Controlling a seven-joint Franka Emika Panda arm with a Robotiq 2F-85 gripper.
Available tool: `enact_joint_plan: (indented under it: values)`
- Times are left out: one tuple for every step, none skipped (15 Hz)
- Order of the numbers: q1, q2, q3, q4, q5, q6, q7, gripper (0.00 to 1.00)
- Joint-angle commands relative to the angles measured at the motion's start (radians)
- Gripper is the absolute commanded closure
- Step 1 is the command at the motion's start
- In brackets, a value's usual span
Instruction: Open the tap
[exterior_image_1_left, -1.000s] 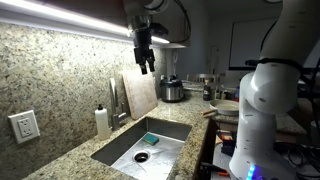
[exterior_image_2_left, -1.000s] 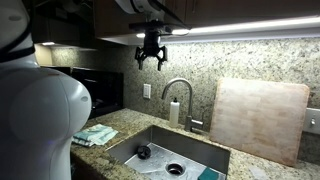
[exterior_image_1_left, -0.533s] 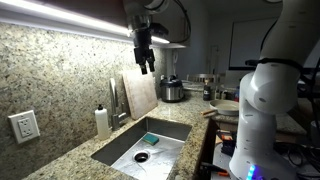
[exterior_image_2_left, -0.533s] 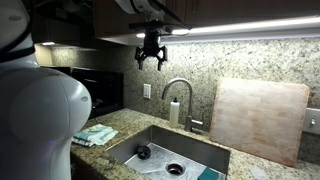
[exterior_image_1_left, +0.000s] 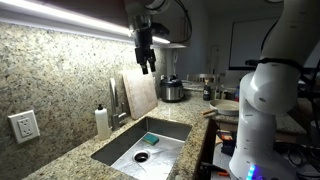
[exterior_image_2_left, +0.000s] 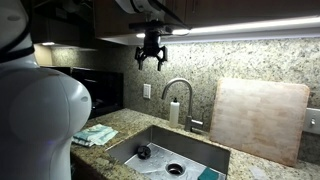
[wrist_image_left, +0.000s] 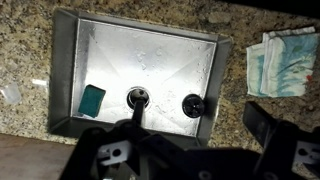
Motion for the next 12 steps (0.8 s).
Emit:
enact_joint_plan:
  values:
    - [-0.002,-0.180,-0.013,-0.188,0.079,0.052,0.032,0.00]
    - [0.000,-0.225,-0.015,-0.242,0.109,0.067,0.039,0.00]
    - [0.001,-0.277,-0.013,-0.297,0.145,0.080,0.055,0.00]
    - [0.000,-0.322,-0.011,-0.350,0.180,0.101,0.074,0.00]
    - [-0.004,-0.373,-0.002,-0.407,0.206,0.116,0.102,0.00]
    - [-0.014,-0.416,0.006,-0.467,0.219,0.143,0.133,0.00]
    - [-0.029,-0.459,0.017,-0.527,0.225,0.187,0.173,0.00]
    - [-0.044,-0.482,0.020,-0.575,0.215,0.233,0.196,0.00]
    - [-0.057,-0.493,0.015,-0.615,0.212,0.284,0.214,0.00]
    - [-0.075,-0.493,0.010,-0.652,0.201,0.346,0.227,0.00]
    - [-0.092,-0.473,-0.002,-0.674,0.206,0.410,0.237,0.00]
    - [-0.111,-0.457,-0.007,-0.694,0.206,0.476,0.251,0.00]
